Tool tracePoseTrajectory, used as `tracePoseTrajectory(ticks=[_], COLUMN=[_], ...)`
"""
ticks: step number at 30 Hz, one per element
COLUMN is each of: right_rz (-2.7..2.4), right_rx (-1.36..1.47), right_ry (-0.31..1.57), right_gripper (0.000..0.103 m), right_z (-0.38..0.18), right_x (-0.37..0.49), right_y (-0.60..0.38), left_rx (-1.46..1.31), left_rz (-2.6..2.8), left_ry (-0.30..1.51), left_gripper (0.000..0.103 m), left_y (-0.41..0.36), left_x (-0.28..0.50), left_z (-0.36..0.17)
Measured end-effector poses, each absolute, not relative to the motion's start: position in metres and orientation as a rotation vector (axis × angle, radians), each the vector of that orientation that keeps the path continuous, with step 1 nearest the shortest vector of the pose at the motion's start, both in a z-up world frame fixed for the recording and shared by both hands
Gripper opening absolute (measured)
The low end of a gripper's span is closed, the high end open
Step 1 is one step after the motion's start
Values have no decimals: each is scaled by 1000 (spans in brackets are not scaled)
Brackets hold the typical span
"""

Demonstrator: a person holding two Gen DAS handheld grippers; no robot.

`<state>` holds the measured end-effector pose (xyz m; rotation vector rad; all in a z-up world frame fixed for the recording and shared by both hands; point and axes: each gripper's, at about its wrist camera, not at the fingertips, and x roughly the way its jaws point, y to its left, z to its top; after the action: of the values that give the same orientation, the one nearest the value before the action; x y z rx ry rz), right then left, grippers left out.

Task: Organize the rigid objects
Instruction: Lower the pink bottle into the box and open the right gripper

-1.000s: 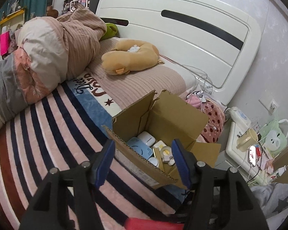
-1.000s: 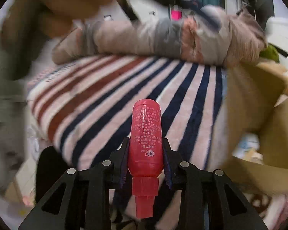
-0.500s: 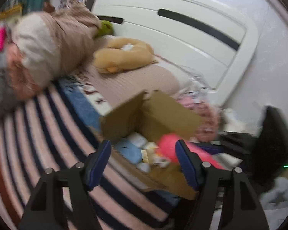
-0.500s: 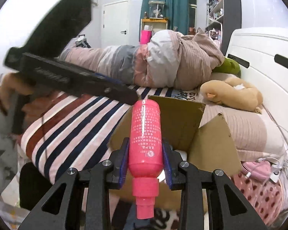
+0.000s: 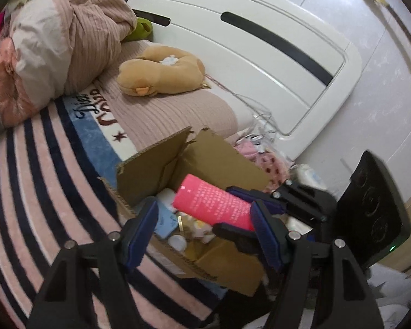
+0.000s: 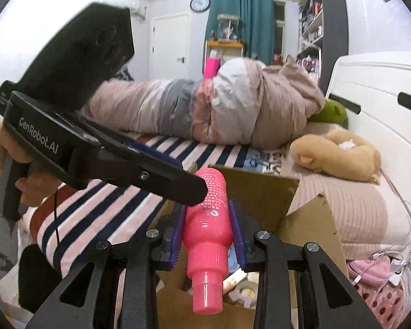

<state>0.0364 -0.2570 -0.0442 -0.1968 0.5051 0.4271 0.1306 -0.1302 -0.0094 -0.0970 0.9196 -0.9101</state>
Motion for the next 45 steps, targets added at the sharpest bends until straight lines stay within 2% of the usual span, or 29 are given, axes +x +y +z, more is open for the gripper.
tracePoseTrajectory(ticks=[3,7,11,12,22,28,33,37,38,39,40,41,42,45], right_rz=[435,446,431,426,525,488,478,467,462,455,443,426,419,414], right_rx=[-152,-90,-73,-72,152,67,59,93,93,89,79,64,57,44], right_ry=[442,399,427,443,513,527,608,752,797,812,824,829,827,816], right_gripper=[27,27,27,27,27,27,27,27,28,30,34,47,57,60], right_z=[-42,-40,-42,-44,-56,-55,-57,-65,-68,-69,-70,-71,-71,-70], right_x=[35,38,46,48,57,56,67,84,89,90,90,90,89,86], right_y=[-258,-264,-269,-271,-311,-298,-298,-303,-302,-302,-301,-300,-300,-301], left_rx=[-154,-191,-177,-169,-189,-100,-56,9,40,58,65,62,56,36], left_rz=[-932,-930,-904,-906,-955,-911,-883,-847,-835,-820,-808,-803,-802,-792], left_ry=[915,897,857,854,894,853,887,940,939,932,921,901,889,878], left_gripper=[66,59,36,35,37,34,34,33,39,58,69,83,84,84], left_y=[-129,-128,-130,-132,-157,-167,-176,-188,-190,-190,-189,-186,-183,-175], left_x=[135,141,144,145,153,146,150,152,151,149,148,146,145,144], left_z=[-10,-8,-6,-6,-20,-18,-27,-39,-40,-41,-39,-37,-35,-28])
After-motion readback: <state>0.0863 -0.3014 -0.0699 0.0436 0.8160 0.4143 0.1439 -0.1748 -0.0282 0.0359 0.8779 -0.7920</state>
